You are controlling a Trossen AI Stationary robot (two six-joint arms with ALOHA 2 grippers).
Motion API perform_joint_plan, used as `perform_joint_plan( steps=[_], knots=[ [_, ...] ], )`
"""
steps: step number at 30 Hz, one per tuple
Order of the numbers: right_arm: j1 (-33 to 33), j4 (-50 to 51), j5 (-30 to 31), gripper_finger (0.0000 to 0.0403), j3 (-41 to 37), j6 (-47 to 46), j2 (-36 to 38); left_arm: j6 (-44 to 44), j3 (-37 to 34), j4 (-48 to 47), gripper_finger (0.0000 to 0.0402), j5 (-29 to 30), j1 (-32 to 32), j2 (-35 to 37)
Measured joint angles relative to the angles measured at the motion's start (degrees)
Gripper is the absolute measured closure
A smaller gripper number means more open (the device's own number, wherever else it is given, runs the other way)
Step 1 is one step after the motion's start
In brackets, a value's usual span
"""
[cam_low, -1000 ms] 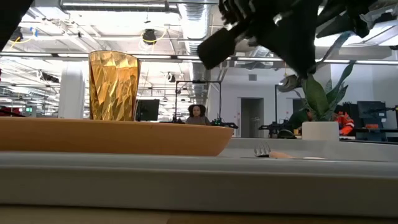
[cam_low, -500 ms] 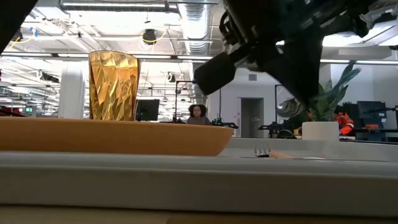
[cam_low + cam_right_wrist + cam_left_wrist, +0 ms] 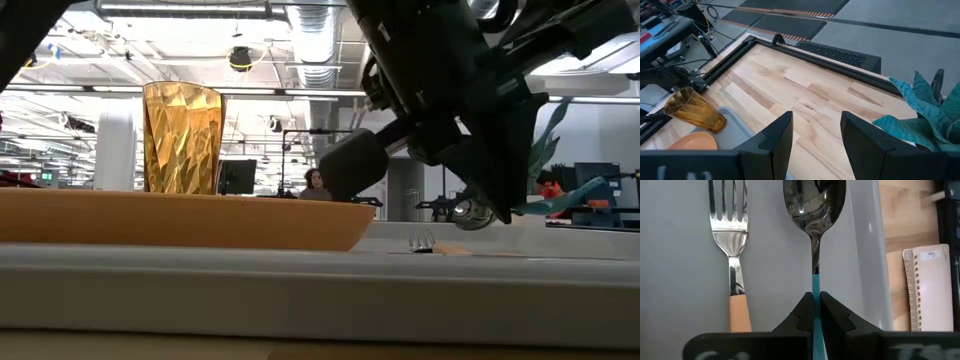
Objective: Pick and place plate/cup/fork/spoon on tray
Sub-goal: Put the blue spoon on the gray tray to the right of the orange fork
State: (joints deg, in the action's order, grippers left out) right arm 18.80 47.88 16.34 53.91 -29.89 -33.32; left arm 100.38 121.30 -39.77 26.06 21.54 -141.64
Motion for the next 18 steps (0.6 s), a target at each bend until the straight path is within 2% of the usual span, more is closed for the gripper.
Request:
perform_joint_plan(
  steps=[18],
  knots=[
    [-0.01, 0.04, -0.01, 0.0214, 0.0, 0.02, 0.0, 0.59, 0.0, -1.86, 0.0399, -2.36, -0.35, 0.0]
  ],
)
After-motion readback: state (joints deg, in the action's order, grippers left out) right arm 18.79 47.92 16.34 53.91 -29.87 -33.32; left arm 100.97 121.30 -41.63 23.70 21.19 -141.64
